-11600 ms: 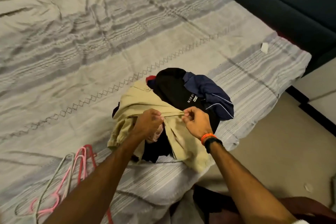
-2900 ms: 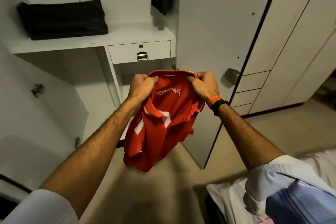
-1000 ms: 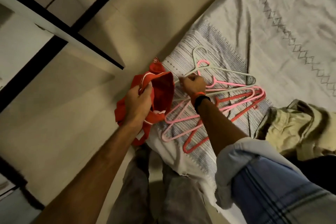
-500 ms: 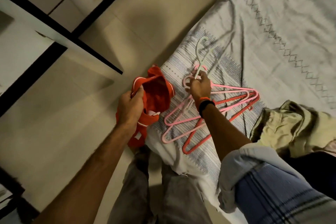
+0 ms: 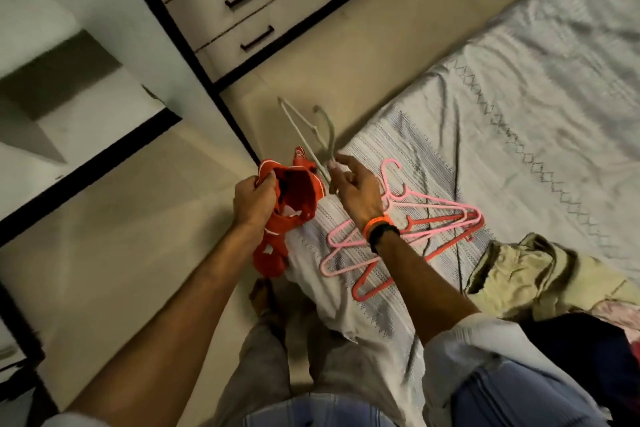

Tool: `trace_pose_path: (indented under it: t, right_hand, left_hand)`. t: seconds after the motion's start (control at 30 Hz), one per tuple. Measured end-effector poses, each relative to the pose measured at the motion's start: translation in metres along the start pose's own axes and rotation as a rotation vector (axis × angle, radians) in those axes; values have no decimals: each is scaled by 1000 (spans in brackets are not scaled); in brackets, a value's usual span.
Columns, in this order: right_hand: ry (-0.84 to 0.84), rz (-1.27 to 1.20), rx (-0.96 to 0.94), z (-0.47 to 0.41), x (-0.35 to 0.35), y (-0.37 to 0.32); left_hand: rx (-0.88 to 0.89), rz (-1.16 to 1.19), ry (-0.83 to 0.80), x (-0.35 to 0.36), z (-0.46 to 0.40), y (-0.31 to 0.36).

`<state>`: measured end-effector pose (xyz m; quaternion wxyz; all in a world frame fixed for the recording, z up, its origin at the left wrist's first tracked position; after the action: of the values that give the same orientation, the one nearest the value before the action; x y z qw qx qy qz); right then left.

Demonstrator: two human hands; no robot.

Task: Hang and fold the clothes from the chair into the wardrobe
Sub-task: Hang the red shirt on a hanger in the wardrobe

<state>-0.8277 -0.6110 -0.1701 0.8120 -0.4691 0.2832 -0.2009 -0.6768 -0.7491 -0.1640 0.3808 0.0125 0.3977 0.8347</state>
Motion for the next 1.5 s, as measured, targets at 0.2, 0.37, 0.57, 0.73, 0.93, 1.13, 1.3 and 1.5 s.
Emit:
trace_pose_path:
  t: [0.2, 0.37, 0.57, 0.73, 0.93, 1.13, 1.3, 1.5]
  right_hand:
    - [-212, 63, -160, 9, 50, -76]
    - [-337, 120, -395, 22, 111, -165]
    - [-430, 167, -567, 42, 179, -250]
    - [-526, 125, -573, 62, 248, -313]
    - [-470, 108, -623, 91, 325, -379]
    - [-416, 44, -657, 107, 389, -435]
    - [-417, -44, -700, 113, 417, -461]
    - [-461, -120, -764, 109, 435, -478]
  left_hand:
    - [41, 177, 117, -79, 33, 24]
    - [131, 320, 273, -171, 68, 47]
    - [222, 414, 375, -262, 108, 73]
    - [289, 477, 454, -347, 135, 85]
    - [359, 450, 479, -442, 152, 96]
    - [409, 472, 486, -530, 166, 103]
    - [410, 516, 504, -580, 173, 100]
    - [426, 617, 506, -615, 174, 96]
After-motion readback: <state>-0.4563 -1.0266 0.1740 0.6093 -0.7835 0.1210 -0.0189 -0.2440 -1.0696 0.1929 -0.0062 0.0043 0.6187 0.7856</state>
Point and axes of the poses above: each hand's wrist, its own z-axis away from the middle knuckle, its own x-axis out of the palm, y = z × x, the point moved 6 cm from there along -z, towards the middle knuckle, and after that the axes turned 9 degrees about -y, right-handed, at the moved point
